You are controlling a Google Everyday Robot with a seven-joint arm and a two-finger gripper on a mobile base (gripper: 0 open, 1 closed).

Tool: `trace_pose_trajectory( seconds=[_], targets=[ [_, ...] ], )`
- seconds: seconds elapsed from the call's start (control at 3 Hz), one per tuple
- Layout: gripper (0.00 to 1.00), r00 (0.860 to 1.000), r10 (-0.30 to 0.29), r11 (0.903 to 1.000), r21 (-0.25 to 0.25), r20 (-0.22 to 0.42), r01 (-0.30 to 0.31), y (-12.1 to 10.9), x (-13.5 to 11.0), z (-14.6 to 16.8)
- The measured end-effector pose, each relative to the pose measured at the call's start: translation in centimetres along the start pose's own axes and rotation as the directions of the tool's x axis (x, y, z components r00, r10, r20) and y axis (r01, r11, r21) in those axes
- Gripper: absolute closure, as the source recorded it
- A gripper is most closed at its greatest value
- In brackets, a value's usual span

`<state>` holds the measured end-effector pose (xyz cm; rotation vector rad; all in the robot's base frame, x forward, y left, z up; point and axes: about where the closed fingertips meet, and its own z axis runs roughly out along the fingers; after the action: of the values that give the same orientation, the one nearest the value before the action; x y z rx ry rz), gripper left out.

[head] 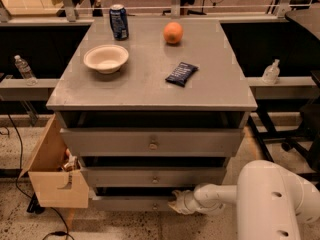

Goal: Open bottom drawer

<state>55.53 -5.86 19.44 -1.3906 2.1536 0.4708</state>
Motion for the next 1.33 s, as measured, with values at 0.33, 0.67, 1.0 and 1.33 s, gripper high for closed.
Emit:
trace_pose_trajectory(
  seconds=[0.33,0.67,1.0,1.33],
  targets=[
    [1.00,1.000,0.000,1.0000,0.000,0.000,0.000,0.00,-0.01,-0.01],
    [1.00,1.000,0.000,1.0000,0.000,0.000,0.000,0.01,-0.01,-0.02],
    [1.00,1.000,0.000,1.0000,0.000,0.000,0.000,0.01,-0.01,-0.02],
    [1.00,1.000,0.000,1.0000,0.000,0.000,0.000,0.02,-0.01,-0.02]
  ],
)
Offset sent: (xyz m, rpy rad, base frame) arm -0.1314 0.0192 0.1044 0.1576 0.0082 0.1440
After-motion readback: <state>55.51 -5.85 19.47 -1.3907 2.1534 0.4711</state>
